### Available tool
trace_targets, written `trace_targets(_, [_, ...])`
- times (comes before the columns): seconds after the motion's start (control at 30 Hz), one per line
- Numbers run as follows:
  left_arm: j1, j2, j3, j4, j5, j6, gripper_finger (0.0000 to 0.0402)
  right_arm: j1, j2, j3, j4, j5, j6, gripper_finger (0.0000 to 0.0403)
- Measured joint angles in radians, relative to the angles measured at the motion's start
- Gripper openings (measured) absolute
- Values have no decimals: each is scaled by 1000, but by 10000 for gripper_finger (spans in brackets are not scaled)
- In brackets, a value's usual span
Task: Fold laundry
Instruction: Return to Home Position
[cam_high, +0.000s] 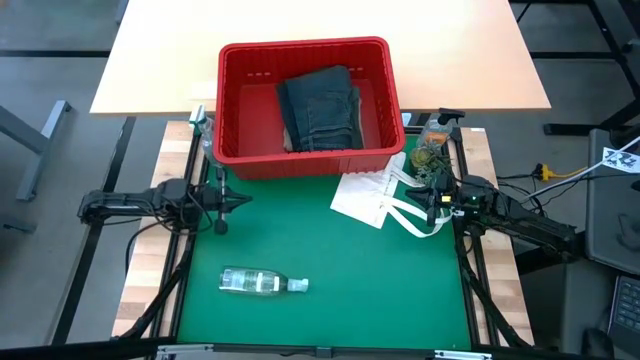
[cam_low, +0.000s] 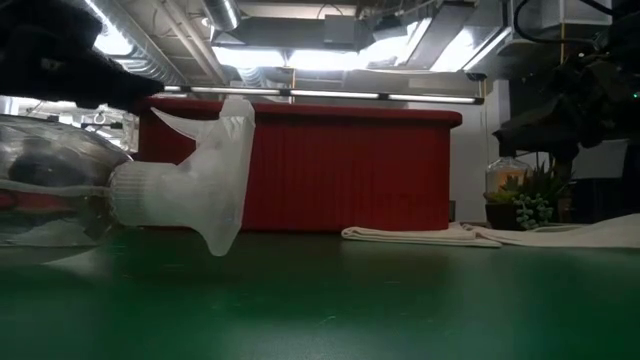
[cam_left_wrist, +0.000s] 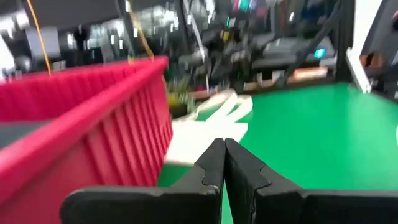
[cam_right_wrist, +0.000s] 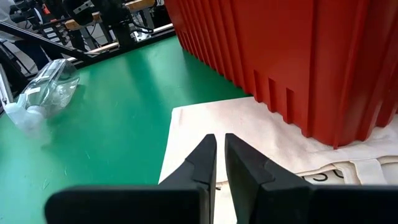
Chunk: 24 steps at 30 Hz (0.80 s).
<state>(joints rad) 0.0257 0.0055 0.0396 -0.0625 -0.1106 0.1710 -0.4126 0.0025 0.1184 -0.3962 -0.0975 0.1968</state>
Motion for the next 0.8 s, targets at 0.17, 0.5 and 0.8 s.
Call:
trace_targets(0.17, [0, 7, -32, 88, 18, 19, 4, 0, 0, 0, 1, 0, 0, 35])
trace_targets(0.5, [0, 7, -32, 88, 21, -5, 4, 0, 0, 0, 1, 0, 0, 35])
trace_targets(0.8, [0, 7, -32, 88, 23, -136, 4, 0, 0, 0, 1, 0, 0, 35])
